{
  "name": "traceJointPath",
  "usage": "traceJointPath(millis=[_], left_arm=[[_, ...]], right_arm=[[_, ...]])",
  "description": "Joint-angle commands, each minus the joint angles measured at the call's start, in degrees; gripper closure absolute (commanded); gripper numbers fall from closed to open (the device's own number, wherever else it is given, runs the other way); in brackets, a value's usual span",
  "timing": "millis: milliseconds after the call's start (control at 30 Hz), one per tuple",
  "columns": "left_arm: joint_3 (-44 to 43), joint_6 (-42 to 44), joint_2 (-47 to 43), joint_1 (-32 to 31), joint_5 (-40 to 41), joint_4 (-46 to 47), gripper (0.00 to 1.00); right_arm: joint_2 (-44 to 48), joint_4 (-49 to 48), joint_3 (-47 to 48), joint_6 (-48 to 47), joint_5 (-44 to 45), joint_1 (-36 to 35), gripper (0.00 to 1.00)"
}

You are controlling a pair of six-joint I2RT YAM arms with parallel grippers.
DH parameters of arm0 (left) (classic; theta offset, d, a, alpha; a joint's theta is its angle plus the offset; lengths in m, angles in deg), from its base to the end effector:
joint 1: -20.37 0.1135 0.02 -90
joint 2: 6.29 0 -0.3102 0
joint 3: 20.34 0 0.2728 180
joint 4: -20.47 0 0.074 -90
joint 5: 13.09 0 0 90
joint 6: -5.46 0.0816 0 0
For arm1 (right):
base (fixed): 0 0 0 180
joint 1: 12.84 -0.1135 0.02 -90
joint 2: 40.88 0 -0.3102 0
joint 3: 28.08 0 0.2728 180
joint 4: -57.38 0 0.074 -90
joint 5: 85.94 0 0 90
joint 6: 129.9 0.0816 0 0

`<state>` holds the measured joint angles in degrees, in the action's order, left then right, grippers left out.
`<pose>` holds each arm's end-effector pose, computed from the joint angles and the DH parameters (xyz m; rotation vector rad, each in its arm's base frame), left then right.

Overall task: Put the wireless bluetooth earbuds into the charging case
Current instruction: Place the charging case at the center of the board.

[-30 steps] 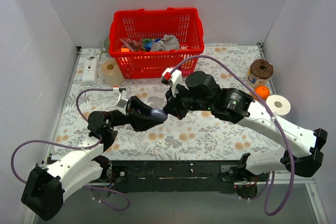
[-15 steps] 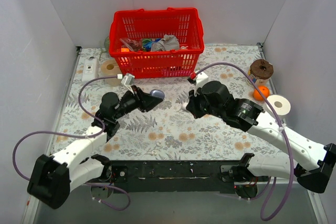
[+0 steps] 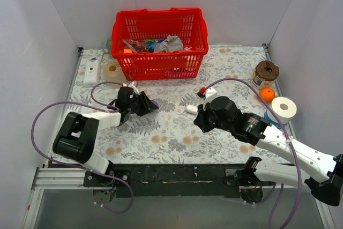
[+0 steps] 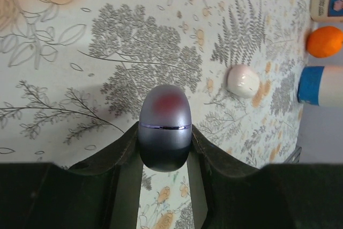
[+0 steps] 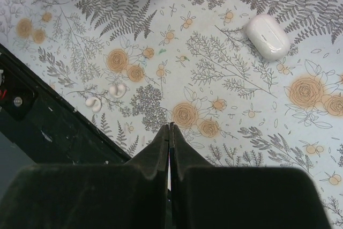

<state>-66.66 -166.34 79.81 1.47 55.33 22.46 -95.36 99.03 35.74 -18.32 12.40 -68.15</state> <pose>0.2996 -0.1343 0.1566 -1.1227 2.2901 -1.2669 0.1462 0.1904 0.3275 -0.5520 2.1245 0.6258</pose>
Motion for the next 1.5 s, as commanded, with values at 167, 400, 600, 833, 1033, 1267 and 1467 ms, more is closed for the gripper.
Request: traceJointPath(millis=[167,400,600,833,1033,1267,1467], left_arm=[[-4.1,3.31,7.93,0.79,4.88,-6.17,0.74],[-3.92,4.89,3.39,1.23,8.22,-12.92,0.52],[-5.15,9.02,-5.85,5.62,12.17,-24.16,0.45],[-8.49,8.51,-20.78,7.03,20.36,-33.51,0.02],[-4.63,-5.17,-27.66,7.03,8.71,-23.86,0.02],[-24.03,3.65,-6.5,-18.75,28.74,-34.37,0.02],[-31.16,0.24,7.39,-25.75,35.47,-34.65,0.02]], right_arm=[[1.92,-3.64,-2.51,1.27,-0.52,-0.24,0.95],[1.92,-3.2,-2.51,0.92,0.71,-0.15,0.91],[1.74,-3.11,-3.04,0.21,2.38,-0.15,0.85],[2.8,-3.81,-4.35,-0.49,4.4,-0.15,0.82],[5.26,-4.52,-4.71,-1.45,6.6,-0.15,0.81],[9.47,-2.06,-1.63,-2.95,13.01,-0.15,0.78],[13.43,0.75,0.04,-2.95,18.29,0.02,0.72]])
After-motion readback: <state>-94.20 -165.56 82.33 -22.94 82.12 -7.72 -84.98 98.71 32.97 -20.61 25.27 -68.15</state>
